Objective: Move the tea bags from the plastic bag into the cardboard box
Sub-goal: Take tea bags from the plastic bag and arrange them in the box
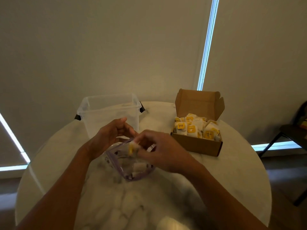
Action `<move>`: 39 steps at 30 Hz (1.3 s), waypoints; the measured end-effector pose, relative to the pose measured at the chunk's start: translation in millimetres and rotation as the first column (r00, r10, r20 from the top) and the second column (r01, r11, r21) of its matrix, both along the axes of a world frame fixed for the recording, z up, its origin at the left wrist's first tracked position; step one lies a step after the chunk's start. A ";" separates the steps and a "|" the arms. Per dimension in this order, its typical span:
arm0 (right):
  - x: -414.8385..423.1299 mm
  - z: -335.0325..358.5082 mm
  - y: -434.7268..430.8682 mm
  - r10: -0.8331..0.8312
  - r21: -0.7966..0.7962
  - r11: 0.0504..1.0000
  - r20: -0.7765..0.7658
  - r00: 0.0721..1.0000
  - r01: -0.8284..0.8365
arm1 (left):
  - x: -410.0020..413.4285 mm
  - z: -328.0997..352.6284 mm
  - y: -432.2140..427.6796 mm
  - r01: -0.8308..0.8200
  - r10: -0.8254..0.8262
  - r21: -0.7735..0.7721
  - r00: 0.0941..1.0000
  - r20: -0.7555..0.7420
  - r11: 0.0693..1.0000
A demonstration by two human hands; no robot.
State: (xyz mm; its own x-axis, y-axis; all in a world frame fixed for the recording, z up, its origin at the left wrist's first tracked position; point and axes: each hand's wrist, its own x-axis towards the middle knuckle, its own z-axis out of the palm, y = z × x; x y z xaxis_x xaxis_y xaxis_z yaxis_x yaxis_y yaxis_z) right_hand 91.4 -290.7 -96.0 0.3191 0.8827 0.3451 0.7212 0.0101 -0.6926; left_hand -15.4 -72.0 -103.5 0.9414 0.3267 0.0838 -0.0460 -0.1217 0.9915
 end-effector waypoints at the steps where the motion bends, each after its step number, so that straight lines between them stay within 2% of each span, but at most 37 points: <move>1: 5.8 7.0 -10.2 -0.007 -0.003 1.000 -0.137 0.991 0.007 | 0.8 -0.4 0.6 0.000 0.000 0.003 1.000 0.006 1.000; 3: 19.1 11.9 -24.8 0.000 0.031 0.999 -0.337 0.942 0.011 | 2.8 -0.6 0.7 -0.001 0.001 0.007 1.000 0.013 1.000; 6: 31.1 11.9 -35.9 0.048 0.113 0.993 -0.538 0.841 0.016 | 4.0 -0.4 0.5 0.006 -0.006 0.000 1.000 0.004 1.000; 12: 38.9 7.1 -42.2 0.042 0.115 0.992 -0.662 0.749 0.046 | 2.3 0.2 -0.2 0.032 -0.032 -0.020 0.999 -0.011 0.999; 16: 43.4 2.4 -44.8 0.001 0.097 0.992 -0.631 0.776 0.078 | 3.4 -2.2 2.5 0.052 -0.053 -0.026 0.998 -0.018 0.998; 26: 53.6 -1.3 -46.7 -0.017 0.250 0.929 -0.707 0.707 0.272 | 6.0 -8.3 9.6 0.082 -0.084 -0.059 0.996 -0.023 0.995; 29: 61.4 -2.2 -54.0 -0.123 0.260 0.896 -0.632 0.765 0.360 | 7.1 -8.7 10.4 0.087 -0.090 -0.088 0.995 -0.032 0.992; 34: 83.1 -5.0 -81.8 -0.250 0.332 0.805 -0.560 0.790 0.491 | 9.0 -8.8 10.5 0.107 -0.111 -0.098 0.993 -0.031 0.989; 39: 100.6 -18.1 -102.3 -0.485 0.398 0.683 -0.381 0.787 0.613 | 11.4 -11.3 13.8 0.121 -0.127 -0.150 0.991 -0.033 0.981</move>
State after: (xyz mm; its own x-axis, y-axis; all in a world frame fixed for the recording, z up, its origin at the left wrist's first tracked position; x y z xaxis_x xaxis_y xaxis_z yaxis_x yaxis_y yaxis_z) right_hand 192.0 -393.0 -114.1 0.8154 0.2591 0.5177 0.5275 0.0361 -0.8488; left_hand -4.0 -58.3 -114.7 0.9771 0.2127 0.0027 -0.0092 0.0300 0.9995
